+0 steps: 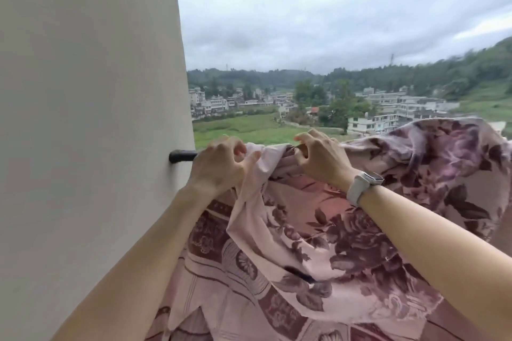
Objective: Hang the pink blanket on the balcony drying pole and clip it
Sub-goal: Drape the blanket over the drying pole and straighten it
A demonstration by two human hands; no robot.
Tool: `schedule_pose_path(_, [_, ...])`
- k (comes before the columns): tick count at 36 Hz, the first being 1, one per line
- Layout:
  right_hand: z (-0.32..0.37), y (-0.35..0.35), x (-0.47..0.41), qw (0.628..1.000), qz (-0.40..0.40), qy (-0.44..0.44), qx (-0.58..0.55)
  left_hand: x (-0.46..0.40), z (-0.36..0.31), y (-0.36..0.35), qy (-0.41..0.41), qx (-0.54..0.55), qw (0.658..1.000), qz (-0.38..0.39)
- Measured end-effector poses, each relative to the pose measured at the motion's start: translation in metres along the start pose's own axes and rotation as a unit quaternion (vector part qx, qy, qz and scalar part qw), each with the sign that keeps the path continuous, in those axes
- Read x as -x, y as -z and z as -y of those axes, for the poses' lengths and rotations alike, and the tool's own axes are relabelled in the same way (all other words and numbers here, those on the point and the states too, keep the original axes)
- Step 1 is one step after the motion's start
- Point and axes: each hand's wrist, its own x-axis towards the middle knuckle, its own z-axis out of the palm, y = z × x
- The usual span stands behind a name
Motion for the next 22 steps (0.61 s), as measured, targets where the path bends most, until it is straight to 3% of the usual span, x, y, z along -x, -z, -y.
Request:
schedule_pose_path(6, [-0.021, -0.015, 0.011, 0.996, -0.065, 0.032, -0.051, -0.033, -0.029, -0.045, -0.053, -0.146, 0.987, 0.039])
schedule_pose_path(9, [-0.022, -0.018, 0.01, 0.994, -0.082, 0.034, -0.058, -0.043, -0.029, -0.052, -0.042, -0.07, 0.996, -0.021])
schedule_pose_path(13, [-0.024, -0.021, 0.009, 0.994, -0.092, 0.041, -0.048, -0.05, -0.007, -0.033, 0.089, 0.081, 0.986, -0.117])
schedule_pose_path(17, [-0.02, -0.022, 0.008, 0.993, -0.115, 0.016, -0.03, -0.043, 0.046, -0.002, 0.293, 0.202, 0.896, -0.267])
schedule_pose_path(20, [-0.01, -0.023, 0.004, 0.992, -0.123, -0.012, -0.003, -0.018, 0.088, 0.015, 0.391, 0.192, 0.844, -0.313])
schedule_pose_path(22, [0.002, -0.024, 0.001, 0.993, -0.113, -0.017, 0.01, 0.0, 0.105, 0.019, 0.393, 0.16, 0.859, -0.287])
